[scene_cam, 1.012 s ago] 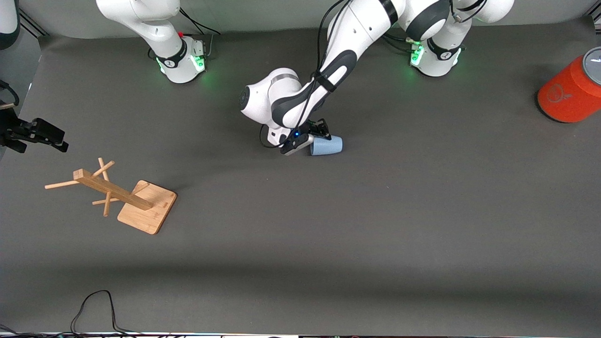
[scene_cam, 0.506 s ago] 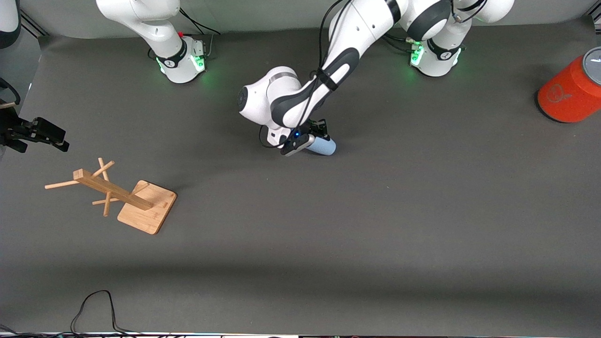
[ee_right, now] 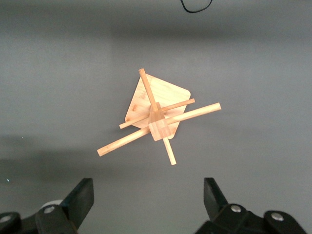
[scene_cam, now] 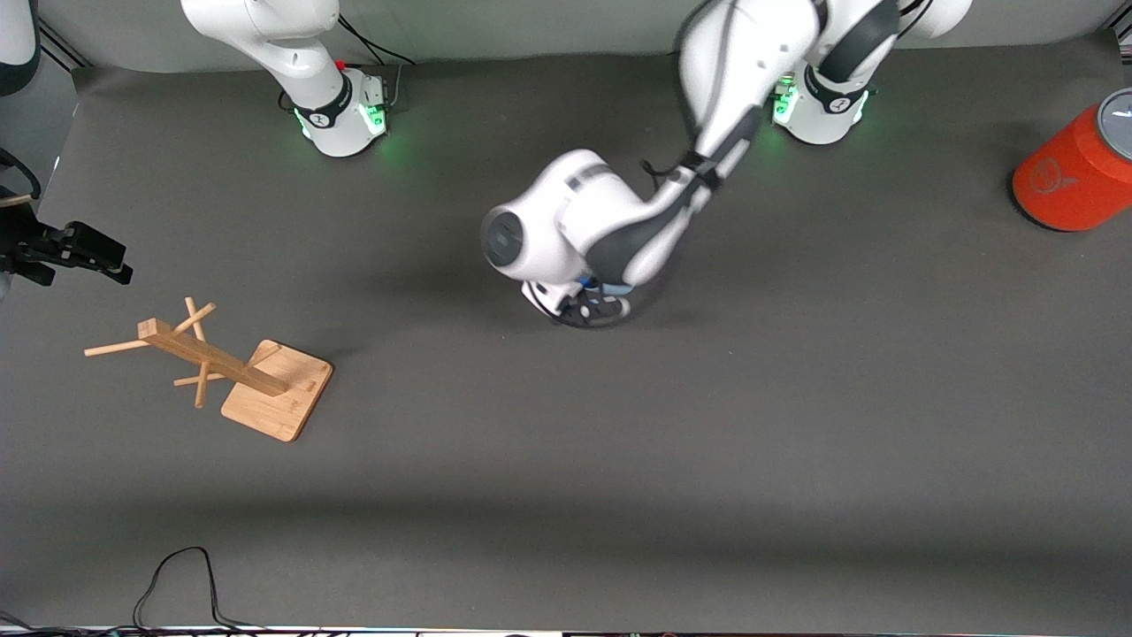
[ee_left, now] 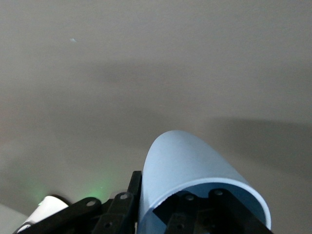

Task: Rotate and upright cup with both arms
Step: 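Rotate the cup upright with the left gripper and lower it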

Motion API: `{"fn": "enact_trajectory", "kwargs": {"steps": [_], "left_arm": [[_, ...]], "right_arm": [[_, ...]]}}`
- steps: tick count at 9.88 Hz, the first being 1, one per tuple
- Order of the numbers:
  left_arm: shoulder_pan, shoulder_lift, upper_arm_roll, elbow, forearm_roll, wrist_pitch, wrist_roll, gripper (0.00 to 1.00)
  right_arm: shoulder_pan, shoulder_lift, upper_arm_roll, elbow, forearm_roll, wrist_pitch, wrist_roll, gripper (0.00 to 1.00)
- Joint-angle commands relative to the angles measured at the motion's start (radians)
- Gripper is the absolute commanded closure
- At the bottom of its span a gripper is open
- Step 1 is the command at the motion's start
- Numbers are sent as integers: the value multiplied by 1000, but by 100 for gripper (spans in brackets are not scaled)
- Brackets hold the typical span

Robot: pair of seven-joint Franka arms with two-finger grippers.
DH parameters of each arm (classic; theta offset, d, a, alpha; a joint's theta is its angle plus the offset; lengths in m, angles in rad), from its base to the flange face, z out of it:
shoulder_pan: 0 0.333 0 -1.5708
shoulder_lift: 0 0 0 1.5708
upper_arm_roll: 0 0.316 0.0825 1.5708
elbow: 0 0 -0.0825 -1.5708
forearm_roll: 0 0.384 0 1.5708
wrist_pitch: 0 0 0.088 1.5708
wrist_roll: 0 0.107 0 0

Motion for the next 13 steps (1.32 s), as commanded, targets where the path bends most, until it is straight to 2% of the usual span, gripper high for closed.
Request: {"fn": "enact_trajectory", "kwargs": {"steps": [1,2,4,5,6,9,11,12,13], "left_arm": [[152,-83,-80,-101,-100,136,99,100],[221,-143,-144,-208,-108,250,110,100],[225,-325,-155,-510,-106,502,72,100],[225,-381,-155,-620,-106,593,48,100],[215,-395,-155,-691,-99,680,-4,100],[139,-366,-154,-824,31,885,-312,100],[123,-336,-155,-830,36,896,-356,100],[126,-322,-155,-830,36,908,-356,97],[126,-320,-154,-830,36,934,-356,32]], "right_arm": [[-8,-13,2,-12,48,-5,18,0],[-8,-11,1,-12,73,-30,29,0],[-10,-7,1,-11,74,-31,31,0],[-8,-2,2,-3,73,-31,31,0],[-8,1,4,-1,73,-31,29,0],[-7,1,5,-4,65,-24,23,0],[-7,3,9,-6,59,-18,22,0],[-7,1,10,-8,59,-16,22,0],[-7,3,10,-8,59,-15,22,0]]}}
